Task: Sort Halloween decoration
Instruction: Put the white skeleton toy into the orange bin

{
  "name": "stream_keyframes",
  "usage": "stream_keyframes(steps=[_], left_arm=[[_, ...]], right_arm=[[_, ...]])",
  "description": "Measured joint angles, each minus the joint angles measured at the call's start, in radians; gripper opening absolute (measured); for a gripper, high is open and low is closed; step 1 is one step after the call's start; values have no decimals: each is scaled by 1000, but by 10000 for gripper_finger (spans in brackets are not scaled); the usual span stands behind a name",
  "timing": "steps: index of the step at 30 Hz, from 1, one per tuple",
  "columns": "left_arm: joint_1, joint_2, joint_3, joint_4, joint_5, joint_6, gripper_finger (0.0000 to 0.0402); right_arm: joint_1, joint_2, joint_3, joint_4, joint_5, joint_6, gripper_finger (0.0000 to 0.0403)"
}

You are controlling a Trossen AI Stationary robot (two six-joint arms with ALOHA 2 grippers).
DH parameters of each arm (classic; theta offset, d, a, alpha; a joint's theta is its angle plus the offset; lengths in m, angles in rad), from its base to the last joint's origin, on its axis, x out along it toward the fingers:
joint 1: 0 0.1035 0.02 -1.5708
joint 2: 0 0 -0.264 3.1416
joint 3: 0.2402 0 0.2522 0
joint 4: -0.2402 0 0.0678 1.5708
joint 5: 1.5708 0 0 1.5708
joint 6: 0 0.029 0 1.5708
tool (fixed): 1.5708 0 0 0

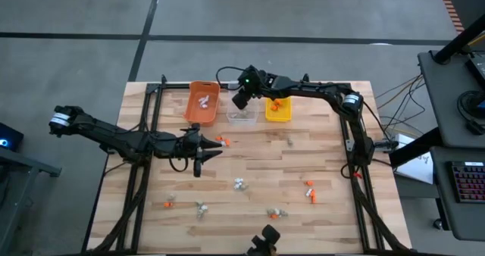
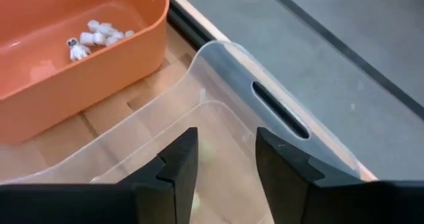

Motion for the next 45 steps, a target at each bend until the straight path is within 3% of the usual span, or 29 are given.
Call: stream_keyframes(steps=[6,11,24,30,37,45], left_arm=[[-1,0,0,-5,0,-147,96],[-39,2,0,-121,7,-345,96],[-236,21,0,-331,59,-785,79],[-303,21,0,-340,58,-836,78],[-306,21,0,-344,55,-780,78],[-306,21,0,-342,-3,-718,78]], right_arm=[[29,-44,12,-104,-18,1,142],[97,-132,-9,-168,-18,1,128],[340,-243,-43,-255,-18,-23,102],[442,-245,-56,-321,-20,-29,101],[541,-245,-146,-316,-69,-55,108],[582,-244,-272,-138,-105,-66,104]])
